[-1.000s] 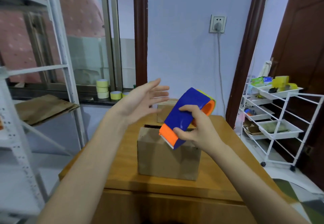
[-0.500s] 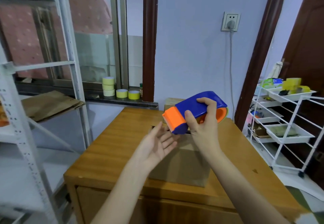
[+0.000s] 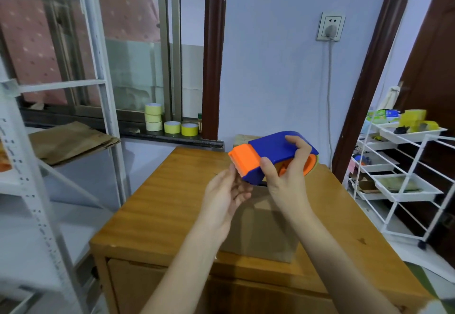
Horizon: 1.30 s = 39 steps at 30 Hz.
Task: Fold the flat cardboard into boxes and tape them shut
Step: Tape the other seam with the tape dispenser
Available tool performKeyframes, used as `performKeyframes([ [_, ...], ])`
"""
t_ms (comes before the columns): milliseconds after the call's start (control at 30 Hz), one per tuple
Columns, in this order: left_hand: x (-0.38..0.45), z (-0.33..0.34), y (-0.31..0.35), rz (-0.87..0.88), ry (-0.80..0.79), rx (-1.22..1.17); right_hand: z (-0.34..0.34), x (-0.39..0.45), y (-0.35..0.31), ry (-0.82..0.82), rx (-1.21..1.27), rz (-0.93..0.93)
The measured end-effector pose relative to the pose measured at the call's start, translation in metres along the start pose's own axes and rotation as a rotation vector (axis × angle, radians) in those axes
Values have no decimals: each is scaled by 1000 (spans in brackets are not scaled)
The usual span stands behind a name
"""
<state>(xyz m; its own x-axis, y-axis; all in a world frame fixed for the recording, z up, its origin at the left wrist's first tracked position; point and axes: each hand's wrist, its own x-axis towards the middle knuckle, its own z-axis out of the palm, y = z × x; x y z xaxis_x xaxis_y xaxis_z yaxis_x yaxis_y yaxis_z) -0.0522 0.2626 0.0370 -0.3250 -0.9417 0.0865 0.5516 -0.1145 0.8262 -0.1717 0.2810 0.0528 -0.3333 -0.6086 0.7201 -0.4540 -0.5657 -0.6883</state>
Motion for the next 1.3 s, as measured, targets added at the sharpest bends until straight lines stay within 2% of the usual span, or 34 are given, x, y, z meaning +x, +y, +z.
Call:
performKeyframes([
  [300,2,7,1,8,139,-14,5,-6,4,38,43,-7],
  [500,7,9,-3,-5,242,144,9,-11,4,-13,-2,-24],
  [667,13,7,-14,58,313,307,18,-13,8,43,52,0],
  [867,16,4,-15,175,338,297,24,-14,6,109,62,-16],
  [1033,27,1,-12,373,366,657,26,-3,7,214,72,7],
  [1300,47,-14,12,385,340,945,20,12,7,281,137,61],
])
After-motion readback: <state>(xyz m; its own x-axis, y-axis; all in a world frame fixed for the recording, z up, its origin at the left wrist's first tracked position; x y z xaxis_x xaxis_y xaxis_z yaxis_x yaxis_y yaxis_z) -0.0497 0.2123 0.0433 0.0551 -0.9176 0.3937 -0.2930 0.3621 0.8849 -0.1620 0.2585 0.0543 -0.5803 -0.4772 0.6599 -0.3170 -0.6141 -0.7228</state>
